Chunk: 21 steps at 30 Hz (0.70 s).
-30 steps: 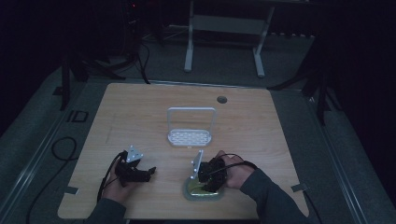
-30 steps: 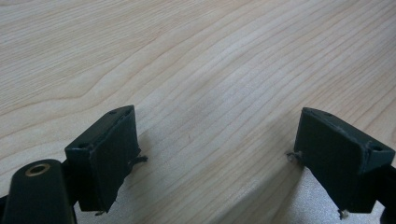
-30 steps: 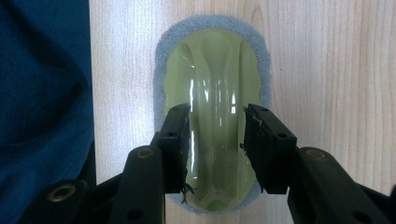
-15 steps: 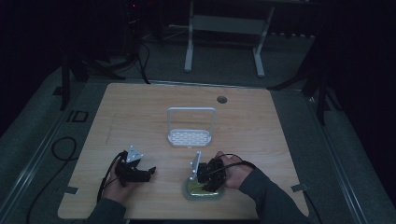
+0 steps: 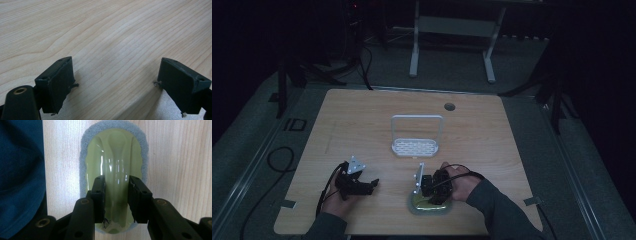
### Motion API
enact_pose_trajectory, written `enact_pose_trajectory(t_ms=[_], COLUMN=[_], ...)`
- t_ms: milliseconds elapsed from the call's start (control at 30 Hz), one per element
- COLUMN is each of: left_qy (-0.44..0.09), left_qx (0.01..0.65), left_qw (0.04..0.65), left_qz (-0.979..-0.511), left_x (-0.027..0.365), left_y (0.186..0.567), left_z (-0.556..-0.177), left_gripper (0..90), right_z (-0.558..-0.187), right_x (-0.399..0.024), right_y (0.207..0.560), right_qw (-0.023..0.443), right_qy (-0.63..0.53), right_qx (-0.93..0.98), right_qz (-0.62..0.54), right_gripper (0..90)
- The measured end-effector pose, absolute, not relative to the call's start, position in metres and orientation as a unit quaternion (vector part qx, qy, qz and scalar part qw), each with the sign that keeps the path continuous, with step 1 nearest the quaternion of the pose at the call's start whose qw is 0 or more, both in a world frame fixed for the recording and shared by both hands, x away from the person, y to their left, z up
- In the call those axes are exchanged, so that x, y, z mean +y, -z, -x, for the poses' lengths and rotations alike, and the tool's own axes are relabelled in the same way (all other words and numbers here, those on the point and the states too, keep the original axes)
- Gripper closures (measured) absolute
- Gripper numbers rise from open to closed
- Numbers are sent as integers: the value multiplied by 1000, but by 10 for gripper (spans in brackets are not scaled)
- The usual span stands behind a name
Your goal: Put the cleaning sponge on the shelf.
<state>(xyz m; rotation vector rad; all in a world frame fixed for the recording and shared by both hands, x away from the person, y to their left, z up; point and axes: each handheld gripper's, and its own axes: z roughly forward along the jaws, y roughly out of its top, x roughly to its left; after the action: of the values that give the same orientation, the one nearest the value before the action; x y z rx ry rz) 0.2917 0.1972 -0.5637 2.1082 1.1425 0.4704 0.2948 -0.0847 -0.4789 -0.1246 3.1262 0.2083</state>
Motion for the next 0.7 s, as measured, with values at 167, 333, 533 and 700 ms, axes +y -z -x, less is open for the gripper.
enact_pose_trajectory(t_ms=[167,333,533,700], left_qy=[-181,-181,-181,-181], left_qx=[439,439,439,439], left_qw=[342,342,342,342], left_qz=[-811,-811,-811,-811], left_x=[197,197,197,197], left_y=[564,564,564,564], left_z=[-292,-292,-292,-292], left_gripper=[137,137,137,137], right_z=[-295,-295,-295,-296], right_x=[-83,-82,-82,-83], right_y=[479,479,478,478], right_qw=[3,3,5,7], right_qy=[-60,-57,-59,-62], right_qx=[997,997,997,997], right_qz=[44,47,48,48], right_gripper=[691,704,708,710])
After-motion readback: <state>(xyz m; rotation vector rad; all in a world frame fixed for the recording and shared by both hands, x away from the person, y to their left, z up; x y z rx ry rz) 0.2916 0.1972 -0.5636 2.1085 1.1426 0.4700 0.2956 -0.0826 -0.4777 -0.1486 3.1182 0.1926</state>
